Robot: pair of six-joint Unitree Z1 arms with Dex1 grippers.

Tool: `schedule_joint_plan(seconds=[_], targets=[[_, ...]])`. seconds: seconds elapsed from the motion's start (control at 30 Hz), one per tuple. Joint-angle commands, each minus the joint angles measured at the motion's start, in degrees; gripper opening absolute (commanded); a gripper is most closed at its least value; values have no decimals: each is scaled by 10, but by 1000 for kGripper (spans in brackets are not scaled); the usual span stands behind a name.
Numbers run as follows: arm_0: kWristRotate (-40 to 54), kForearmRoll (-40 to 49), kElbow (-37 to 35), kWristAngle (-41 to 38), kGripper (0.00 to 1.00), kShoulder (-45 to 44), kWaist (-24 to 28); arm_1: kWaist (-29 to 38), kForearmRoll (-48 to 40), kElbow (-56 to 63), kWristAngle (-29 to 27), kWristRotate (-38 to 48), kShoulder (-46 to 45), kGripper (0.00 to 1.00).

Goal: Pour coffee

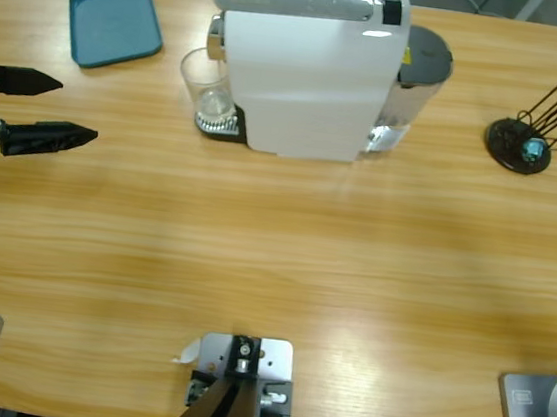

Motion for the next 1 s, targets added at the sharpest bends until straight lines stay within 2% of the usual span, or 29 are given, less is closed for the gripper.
schedule_joint_plan(seconds=[0.03,0.2,0.33,0.47,0.67,0.77,0.87,1.0], targets=[[4,-10,26,8,968,4,-5,-1,15,-7,3,6,12,1000],[4,-18,28,8,968,11,-6,-1,15,-3,5,-6,-24,1000],[2,-21,29,8,968,15,-11,5,-7,71,11,-19,-102,1000],[-1,-21,34,8,968,14,-28,5,-77,208,17,-18,-202,1000],[-1,-26,34,8,968,32,-28,10,-260,457,76,-21,-351,1000],[-6,-26,35,12,968,27,-28,20,-332,564,74,-55,-405,1000],[-12,-26,38,12,968,16,-28,28,-401,654,70,-70,-426,1000],[-14,-27,39,12,968,22,-28,35,-444,711,58,-72,-419,1000]])
